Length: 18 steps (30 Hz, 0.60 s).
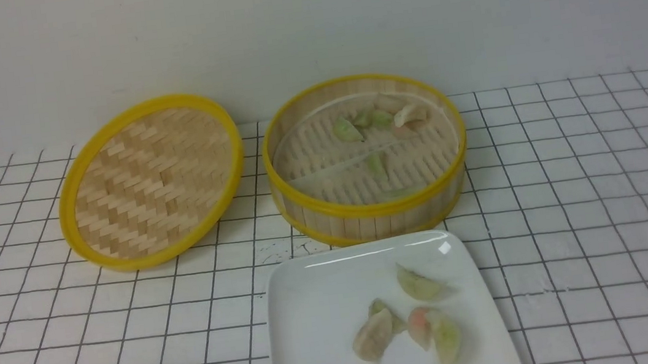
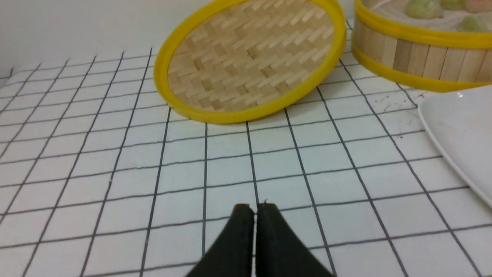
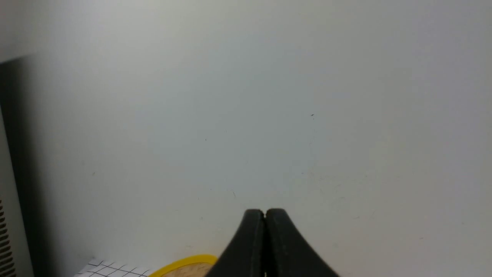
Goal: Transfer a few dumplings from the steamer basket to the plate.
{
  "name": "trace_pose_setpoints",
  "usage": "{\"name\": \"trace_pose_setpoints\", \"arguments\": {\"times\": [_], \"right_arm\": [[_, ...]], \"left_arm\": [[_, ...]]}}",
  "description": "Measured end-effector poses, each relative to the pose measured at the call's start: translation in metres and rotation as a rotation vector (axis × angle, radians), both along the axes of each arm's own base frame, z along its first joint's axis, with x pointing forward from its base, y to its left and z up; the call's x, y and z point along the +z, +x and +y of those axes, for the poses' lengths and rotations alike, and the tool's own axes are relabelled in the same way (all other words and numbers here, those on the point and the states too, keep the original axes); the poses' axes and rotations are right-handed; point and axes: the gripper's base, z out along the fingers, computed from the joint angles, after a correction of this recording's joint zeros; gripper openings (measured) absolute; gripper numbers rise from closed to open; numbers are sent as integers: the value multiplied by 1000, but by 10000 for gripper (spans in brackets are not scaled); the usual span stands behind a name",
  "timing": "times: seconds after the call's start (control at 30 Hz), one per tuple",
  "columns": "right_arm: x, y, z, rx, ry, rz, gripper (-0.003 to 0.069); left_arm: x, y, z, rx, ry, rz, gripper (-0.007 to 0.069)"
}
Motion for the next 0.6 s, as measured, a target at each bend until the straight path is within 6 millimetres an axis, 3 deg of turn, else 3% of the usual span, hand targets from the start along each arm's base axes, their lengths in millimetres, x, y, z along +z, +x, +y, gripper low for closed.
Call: {"name": "trace_pose_setpoints", "arguments": {"times": [0.6], "right_arm": [[0,0,0,0,0,0,-14]], "left_arm": [[-2,0,0,0,0,18,-6]]}}
